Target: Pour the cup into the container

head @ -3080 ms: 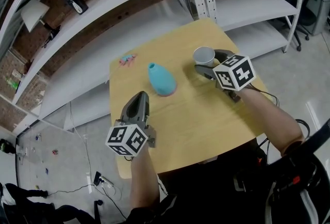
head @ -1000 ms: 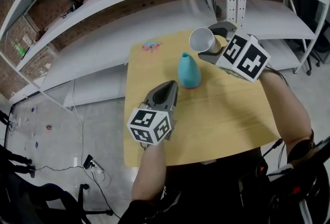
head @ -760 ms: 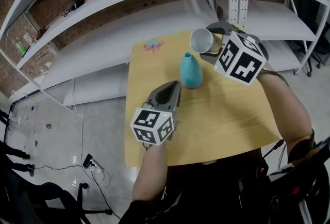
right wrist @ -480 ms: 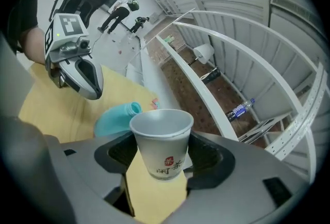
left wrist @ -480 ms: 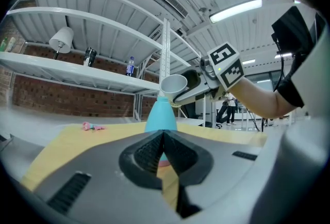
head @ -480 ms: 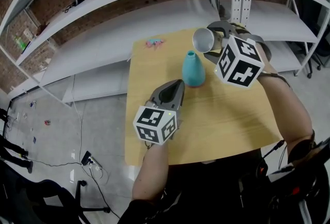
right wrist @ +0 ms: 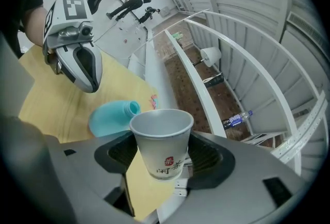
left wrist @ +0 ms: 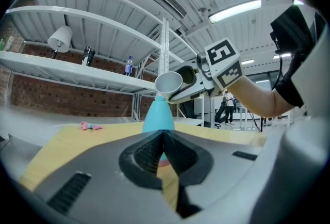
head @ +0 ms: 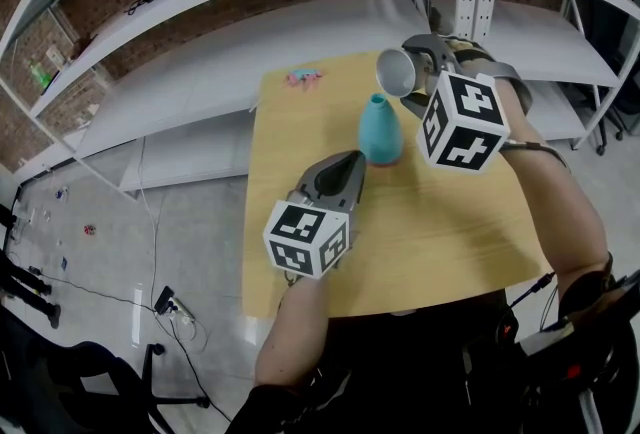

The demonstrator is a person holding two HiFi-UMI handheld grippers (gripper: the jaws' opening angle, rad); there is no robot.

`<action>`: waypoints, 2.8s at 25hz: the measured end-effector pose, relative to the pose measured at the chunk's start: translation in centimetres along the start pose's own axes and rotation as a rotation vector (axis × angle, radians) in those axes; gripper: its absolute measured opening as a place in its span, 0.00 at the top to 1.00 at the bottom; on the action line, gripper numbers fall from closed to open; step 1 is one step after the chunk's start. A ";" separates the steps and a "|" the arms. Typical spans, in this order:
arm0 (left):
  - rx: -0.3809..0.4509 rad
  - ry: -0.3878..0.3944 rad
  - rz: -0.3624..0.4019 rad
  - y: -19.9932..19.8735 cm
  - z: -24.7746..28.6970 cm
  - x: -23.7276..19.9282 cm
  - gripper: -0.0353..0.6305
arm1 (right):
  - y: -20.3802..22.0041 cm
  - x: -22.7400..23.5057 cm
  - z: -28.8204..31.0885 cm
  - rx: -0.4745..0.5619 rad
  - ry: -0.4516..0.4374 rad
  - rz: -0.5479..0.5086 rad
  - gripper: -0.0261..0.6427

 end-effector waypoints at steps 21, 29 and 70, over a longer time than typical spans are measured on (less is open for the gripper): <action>-0.003 0.009 0.001 0.1 0.0 0.2 0.95 | -0.6 -0.4 0.2 -0.046 0.026 -0.142 0.50; -0.004 0.011 0.000 0.0 0.1 0.2 0.95 | -1.0 -0.4 0.3 -0.052 0.027 -0.181 0.50; -0.023 0.017 -0.006 0.2 0.3 0.3 0.95 | -2.2 -0.2 0.4 -0.096 0.036 -0.315 0.50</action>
Point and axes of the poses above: the fingertips, and each gripper's own axes: z forward along the fingers, x to its right, y out of its underside, the point moved 6 cm from there along -z, backward along the fingers
